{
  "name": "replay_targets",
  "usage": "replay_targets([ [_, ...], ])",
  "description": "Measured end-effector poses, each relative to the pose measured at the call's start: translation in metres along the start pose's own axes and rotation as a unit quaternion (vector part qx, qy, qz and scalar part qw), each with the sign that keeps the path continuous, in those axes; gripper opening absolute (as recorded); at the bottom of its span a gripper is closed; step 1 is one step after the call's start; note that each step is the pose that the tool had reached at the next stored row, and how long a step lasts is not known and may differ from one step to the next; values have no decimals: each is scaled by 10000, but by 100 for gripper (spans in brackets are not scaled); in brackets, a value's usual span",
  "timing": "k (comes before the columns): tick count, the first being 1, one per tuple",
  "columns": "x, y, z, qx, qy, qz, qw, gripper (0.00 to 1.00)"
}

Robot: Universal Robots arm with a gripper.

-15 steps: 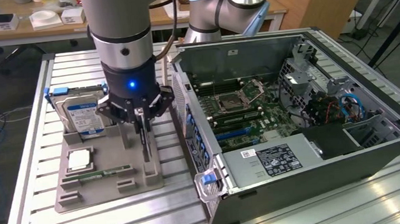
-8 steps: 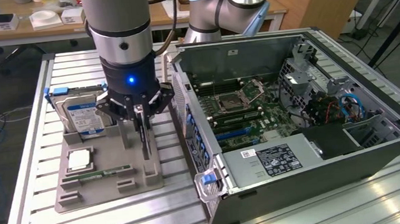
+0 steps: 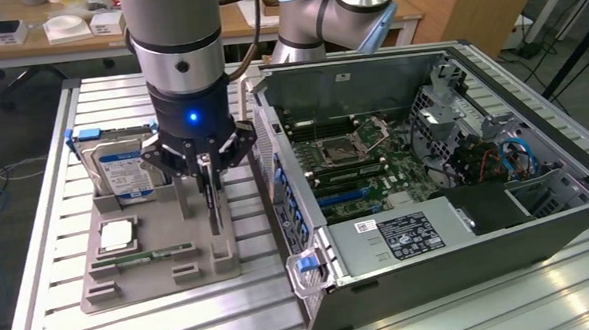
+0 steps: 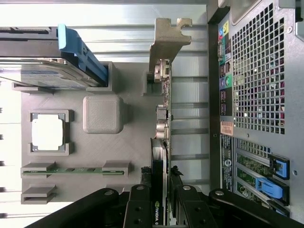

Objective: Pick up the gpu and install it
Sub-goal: 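Pick up the gpu and move the gpu toward the slot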

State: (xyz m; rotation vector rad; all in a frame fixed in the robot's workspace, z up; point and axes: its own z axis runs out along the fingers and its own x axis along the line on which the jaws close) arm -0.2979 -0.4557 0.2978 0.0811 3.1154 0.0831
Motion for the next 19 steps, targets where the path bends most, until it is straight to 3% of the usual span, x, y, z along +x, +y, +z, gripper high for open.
replay_targets([
  [19,-3,8,-152,0,0,0,10000,26],
])
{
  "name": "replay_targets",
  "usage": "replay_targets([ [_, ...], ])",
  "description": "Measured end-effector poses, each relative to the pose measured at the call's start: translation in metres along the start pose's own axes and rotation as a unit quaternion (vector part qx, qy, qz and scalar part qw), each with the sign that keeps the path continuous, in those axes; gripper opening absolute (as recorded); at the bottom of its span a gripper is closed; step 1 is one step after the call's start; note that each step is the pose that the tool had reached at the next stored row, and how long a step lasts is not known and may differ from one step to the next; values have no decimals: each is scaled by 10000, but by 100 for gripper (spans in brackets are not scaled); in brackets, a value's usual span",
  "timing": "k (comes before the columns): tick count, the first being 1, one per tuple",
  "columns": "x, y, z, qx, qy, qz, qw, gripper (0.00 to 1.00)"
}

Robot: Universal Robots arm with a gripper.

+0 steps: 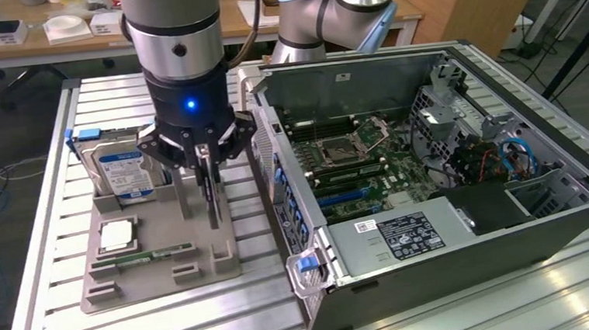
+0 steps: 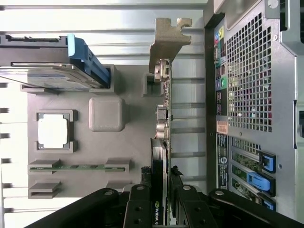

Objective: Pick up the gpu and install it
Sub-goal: 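Pick up the gpu and move the gpu toward the slot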

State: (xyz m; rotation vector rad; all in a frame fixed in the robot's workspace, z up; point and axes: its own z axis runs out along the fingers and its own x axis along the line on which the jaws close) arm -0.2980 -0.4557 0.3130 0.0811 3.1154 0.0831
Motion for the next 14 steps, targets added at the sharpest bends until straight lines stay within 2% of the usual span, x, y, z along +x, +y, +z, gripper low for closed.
replay_targets([
  [14,-4,9,-176,0,0,0,10000,26],
])
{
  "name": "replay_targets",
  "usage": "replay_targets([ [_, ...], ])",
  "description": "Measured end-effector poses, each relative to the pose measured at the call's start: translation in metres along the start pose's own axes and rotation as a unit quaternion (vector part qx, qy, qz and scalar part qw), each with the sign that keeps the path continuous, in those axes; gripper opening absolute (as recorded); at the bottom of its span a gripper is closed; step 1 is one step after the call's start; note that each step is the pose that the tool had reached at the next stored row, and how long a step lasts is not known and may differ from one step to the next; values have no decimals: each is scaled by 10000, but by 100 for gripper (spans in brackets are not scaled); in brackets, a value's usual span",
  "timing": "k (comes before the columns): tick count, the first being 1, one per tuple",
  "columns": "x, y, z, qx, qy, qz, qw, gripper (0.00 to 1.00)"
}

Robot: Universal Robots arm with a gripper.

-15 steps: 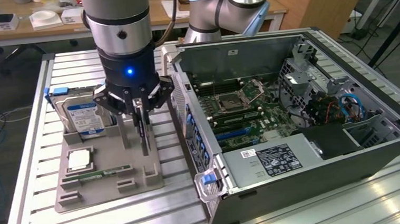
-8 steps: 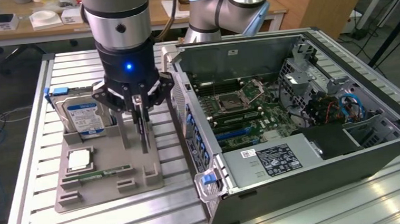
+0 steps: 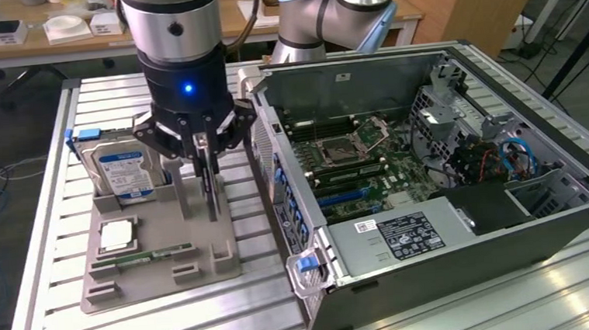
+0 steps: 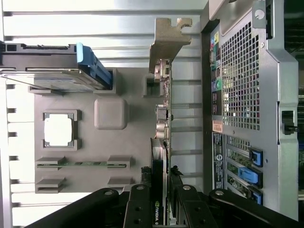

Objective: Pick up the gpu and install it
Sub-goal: 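Pick up the gpu and move the gpu toward the slot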

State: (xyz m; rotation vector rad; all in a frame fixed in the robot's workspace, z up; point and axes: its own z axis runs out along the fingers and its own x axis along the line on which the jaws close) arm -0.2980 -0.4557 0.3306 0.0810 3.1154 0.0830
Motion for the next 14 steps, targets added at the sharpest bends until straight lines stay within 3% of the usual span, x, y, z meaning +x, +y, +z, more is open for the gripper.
replay_targets([
  [9,-2,6,-107,0,0,0,10000,26],
  [14,-3,7,-118,-1,0,0,10000,26],
])
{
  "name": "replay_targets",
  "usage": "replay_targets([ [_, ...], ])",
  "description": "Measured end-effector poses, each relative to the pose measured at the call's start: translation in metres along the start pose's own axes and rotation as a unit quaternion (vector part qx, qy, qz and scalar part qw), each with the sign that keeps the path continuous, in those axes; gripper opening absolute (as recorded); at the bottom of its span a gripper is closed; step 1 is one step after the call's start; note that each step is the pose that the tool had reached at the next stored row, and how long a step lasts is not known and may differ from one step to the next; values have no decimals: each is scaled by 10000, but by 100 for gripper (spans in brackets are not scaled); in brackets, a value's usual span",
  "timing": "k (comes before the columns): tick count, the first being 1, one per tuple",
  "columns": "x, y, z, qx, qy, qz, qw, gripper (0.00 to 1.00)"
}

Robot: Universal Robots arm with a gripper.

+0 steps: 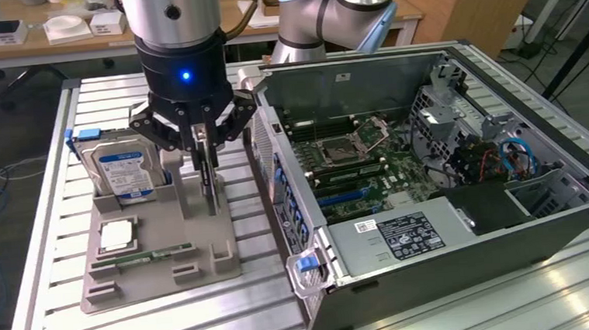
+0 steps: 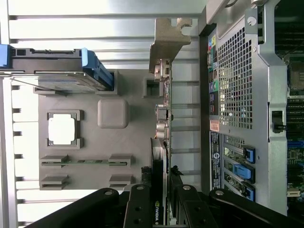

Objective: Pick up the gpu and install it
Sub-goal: 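Pick up the gpu and move the gpu toward the slot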

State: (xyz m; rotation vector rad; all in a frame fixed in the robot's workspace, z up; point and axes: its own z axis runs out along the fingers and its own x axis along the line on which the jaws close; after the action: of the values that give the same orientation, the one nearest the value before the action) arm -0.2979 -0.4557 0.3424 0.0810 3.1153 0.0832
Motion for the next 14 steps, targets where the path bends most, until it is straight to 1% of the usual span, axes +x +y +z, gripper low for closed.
replay_targets([
  [8,0,0,-5,1,0,0,10000,26],
  [14,-1,3,-53,0,0,0,10000,26],
])
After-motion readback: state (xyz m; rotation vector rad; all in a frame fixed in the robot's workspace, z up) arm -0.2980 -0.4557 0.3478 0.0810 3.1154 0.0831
